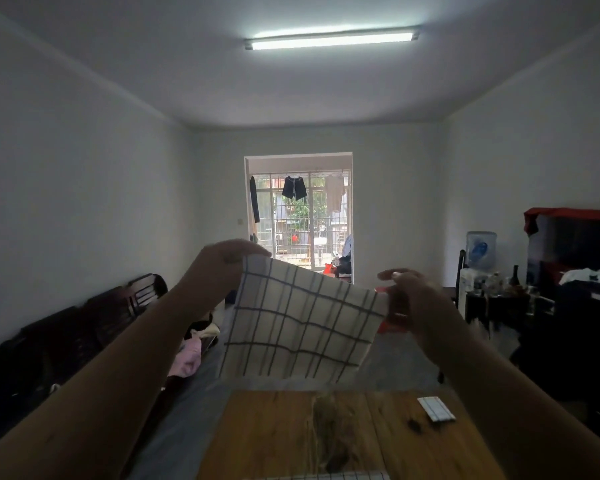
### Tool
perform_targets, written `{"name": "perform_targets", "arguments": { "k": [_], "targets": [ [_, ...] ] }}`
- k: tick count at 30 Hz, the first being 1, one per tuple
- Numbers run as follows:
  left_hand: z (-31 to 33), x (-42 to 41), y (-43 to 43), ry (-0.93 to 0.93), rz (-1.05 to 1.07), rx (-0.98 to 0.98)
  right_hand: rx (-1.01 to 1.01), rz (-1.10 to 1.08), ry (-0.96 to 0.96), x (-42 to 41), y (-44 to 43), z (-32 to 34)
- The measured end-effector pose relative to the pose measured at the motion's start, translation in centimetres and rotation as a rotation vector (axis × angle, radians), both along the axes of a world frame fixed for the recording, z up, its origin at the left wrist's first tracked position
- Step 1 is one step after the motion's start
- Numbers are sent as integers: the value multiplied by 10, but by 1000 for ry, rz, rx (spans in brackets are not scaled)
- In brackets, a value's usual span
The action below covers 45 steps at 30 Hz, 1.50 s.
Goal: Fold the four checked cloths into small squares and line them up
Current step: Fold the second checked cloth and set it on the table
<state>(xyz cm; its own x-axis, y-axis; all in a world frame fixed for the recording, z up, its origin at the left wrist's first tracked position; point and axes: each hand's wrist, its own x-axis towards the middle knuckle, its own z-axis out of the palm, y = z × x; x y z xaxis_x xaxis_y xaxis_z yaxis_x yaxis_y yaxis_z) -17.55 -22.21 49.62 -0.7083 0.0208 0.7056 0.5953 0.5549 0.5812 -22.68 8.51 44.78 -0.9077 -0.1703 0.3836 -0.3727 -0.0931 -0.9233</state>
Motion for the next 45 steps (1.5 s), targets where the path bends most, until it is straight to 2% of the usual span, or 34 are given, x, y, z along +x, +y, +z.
{"name": "perform_targets", "arguments": {
  "k": [2,4,7,10,19,23,28,32,39,45],
  "targets": [
    [4,0,3,-63,-3,-26,238,-145,142,-4,-3,-5],
    [8,-2,8,-151,-41,-84,364,-236,297,-2,-10,-8],
    [12,-4,23,-242,-46,-197,429,-143,456,5,-27,-6],
    [12,-6,35,-263,-38,-291,514,4,480,12,-42,-1],
    [3,3,54,-329,-130,-315,573,-7,503,14,-53,-9],
    [3,3,48,-387,-146,-264,517,-61,508,12,-49,-7],
    [0,7,59,-293,-79,-302,473,-66,458,11,-46,-2],
    [0,8,73,-144,32,-303,464,-42,455,17,-46,-1],
    [0,18,79,-247,-42,-180,428,-33,505,27,-46,2],
    [-9,17,84,-228,-4,-127,481,-71,543,22,-43,-6]
  ]
}}
